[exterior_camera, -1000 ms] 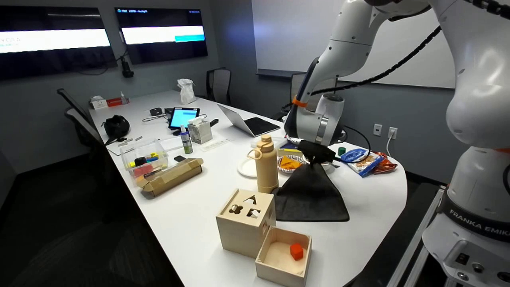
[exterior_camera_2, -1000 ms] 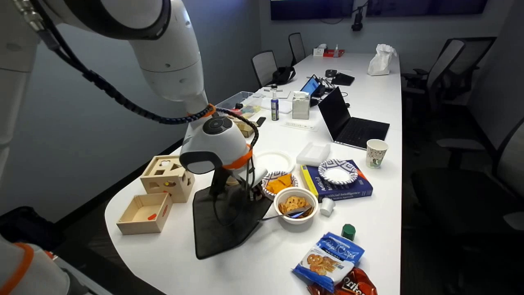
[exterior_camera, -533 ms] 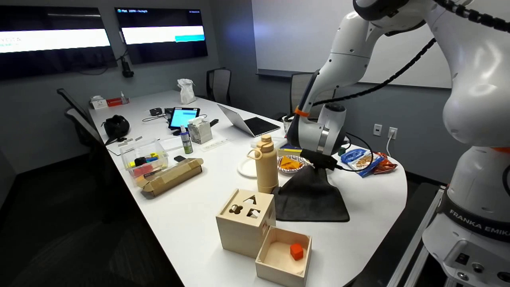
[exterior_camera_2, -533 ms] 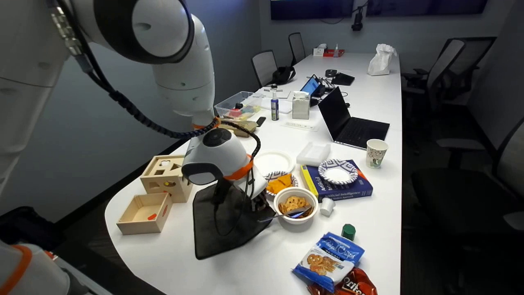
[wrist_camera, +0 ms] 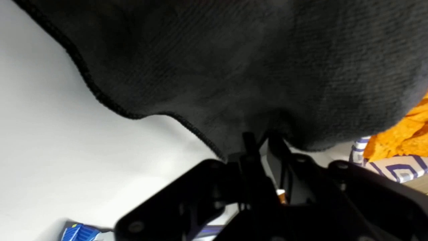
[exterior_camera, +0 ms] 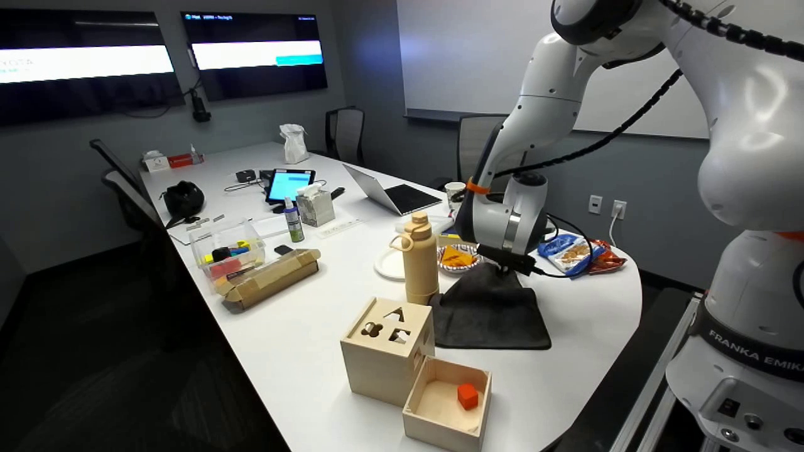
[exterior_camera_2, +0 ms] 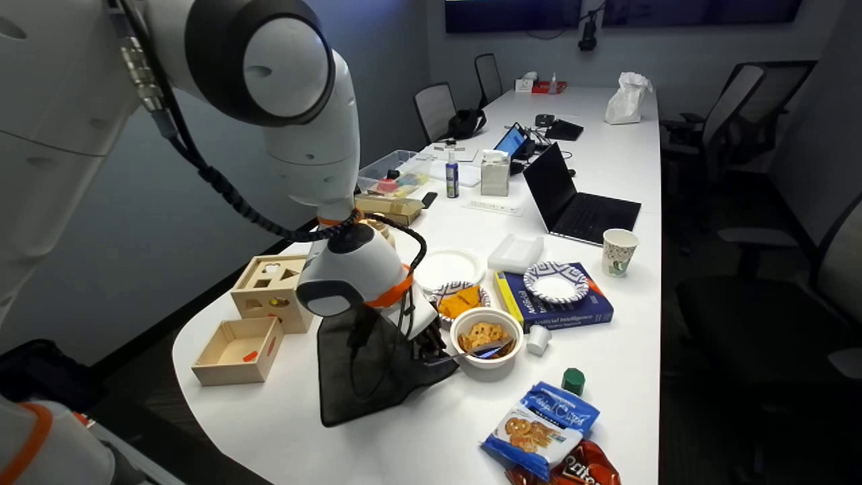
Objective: Unfold the towel on the table
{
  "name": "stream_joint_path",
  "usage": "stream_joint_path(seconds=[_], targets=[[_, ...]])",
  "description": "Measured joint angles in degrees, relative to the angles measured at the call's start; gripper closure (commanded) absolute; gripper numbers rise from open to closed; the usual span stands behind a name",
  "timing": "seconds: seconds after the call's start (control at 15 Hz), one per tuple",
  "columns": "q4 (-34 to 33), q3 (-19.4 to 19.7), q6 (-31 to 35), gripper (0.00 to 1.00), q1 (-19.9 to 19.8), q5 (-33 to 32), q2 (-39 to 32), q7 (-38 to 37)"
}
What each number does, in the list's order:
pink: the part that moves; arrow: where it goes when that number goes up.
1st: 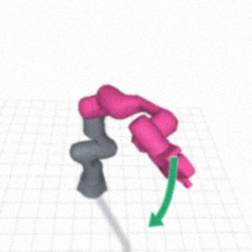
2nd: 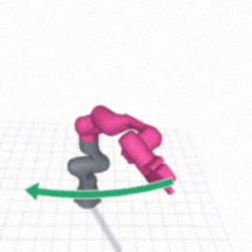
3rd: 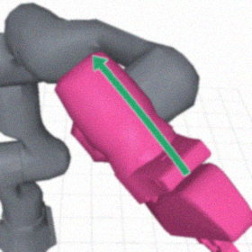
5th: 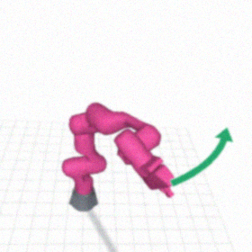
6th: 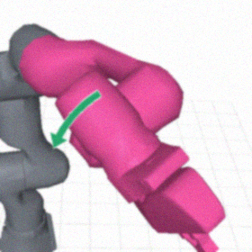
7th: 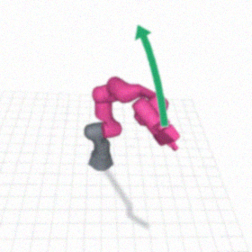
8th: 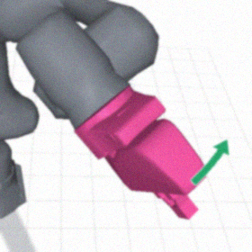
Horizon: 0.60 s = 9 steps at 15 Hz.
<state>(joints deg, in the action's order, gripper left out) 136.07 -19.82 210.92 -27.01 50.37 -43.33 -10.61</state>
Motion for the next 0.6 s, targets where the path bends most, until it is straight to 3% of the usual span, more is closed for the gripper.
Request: stream_joint_path(seconds=[0.4, 0.6], targets=[[0.90, -2.76, 4.33, 0.05, -1.76, -2.61, 1.60, -1.15], [3.23, -5.41, 3.62, 0.00, -3.60, -5.53, 3.63, -1.14]])
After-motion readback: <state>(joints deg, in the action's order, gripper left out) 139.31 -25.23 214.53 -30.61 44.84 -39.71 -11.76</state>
